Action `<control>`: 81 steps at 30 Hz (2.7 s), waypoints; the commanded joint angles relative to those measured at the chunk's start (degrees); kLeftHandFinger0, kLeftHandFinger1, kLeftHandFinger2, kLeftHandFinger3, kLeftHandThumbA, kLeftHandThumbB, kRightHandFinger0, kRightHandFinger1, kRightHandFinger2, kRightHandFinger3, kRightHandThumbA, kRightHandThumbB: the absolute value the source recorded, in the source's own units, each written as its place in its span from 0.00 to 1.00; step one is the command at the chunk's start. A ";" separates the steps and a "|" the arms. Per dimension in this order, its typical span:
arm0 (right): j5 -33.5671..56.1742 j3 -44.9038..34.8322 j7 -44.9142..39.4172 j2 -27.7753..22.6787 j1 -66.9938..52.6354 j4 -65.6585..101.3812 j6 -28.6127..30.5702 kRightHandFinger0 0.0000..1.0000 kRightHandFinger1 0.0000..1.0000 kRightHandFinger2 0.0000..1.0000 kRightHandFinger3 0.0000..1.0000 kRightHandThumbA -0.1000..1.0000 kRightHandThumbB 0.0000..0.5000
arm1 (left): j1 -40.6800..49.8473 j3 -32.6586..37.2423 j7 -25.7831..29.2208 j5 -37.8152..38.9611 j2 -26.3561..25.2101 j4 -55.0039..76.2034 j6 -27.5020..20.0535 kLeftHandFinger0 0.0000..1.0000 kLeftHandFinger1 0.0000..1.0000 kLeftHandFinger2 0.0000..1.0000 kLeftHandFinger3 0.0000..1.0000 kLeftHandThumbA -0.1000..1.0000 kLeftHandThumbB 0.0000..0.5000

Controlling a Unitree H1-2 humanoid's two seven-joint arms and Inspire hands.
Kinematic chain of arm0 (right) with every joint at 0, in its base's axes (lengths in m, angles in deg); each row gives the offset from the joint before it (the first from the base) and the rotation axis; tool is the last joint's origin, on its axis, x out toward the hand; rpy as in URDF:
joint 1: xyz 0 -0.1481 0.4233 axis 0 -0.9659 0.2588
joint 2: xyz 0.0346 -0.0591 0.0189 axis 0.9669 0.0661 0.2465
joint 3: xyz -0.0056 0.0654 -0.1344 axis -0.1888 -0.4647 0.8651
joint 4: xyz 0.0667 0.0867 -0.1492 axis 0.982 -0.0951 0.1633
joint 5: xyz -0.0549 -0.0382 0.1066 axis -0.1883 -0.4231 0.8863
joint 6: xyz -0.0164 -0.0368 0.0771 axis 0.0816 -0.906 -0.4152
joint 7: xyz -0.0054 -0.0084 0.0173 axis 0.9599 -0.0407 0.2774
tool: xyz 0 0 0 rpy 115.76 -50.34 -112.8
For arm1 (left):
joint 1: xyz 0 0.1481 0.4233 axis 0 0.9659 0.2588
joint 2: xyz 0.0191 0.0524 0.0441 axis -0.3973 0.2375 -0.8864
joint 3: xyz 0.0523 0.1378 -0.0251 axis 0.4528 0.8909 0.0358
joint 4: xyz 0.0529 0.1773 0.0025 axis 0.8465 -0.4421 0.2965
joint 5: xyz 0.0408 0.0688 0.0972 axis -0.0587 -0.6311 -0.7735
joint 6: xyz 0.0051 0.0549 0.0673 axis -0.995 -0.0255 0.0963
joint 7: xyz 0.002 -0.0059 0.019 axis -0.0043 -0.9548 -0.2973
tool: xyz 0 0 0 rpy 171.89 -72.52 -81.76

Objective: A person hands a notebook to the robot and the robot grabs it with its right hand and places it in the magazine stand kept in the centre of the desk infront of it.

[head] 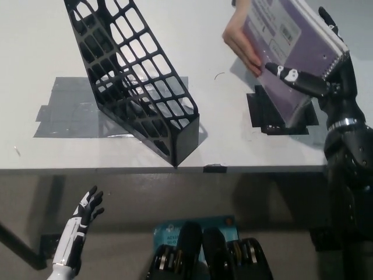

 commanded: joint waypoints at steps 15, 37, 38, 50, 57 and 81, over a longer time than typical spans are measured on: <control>-1.17 0.99 1.28 0.68 6.73 -7.98 1.92 0.00 0.00 0.00 0.00 0.91 0.02 | -0.75 -0.25 -0.31 -0.01 -1.29 1.40 -2.13 0.99 1.00 1.00 1.00 1.00 1.00; 13.92 -6.89 1.40 6.36 4.71 10.98 -4.76 0.00 0.00 0.00 0.00 0.87 0.09 | 0.18 -0.03 -0.65 0.44 -1.34 1.14 -2.13 0.98 1.00 1.00 1.00 1.00 1.00; 14.94 -7.50 1.99 6.76 5.05 12.83 -5.89 0.00 0.00 0.00 0.00 0.87 0.10 | 0.20 -0.02 -0.68 0.45 -1.36 1.19 -2.13 0.98 1.00 1.00 1.00 1.00 1.00; 21.83 -12.01 9.04 10.42 9.65 30.82 -15.40 0.00 0.00 0.00 0.00 0.86 0.04 | 0.31 -0.07 -0.85 0.68 -1.44 0.63 -2.13 0.97 1.00 1.00 1.00 1.00 1.00; 21.53 -10.56 10.42 12.21 11.48 33.98 -16.38 0.00 0.00 0.00 0.00 0.80 0.02 | 0.12 0.09 -0.90 0.65 -1.27 0.38 -2.13 0.97 1.00 1.00 1.00 1.00 1.00; 11.32 -1.44 13.72 22.30 14.59 18.92 -7.15 0.00 0.00 0.00 0.00 0.71 0.00 | -0.61 0.06 -1.29 0.76 -1.06 0.38 -2.13 0.97 1.00 1.00 1.00 1.00 1.00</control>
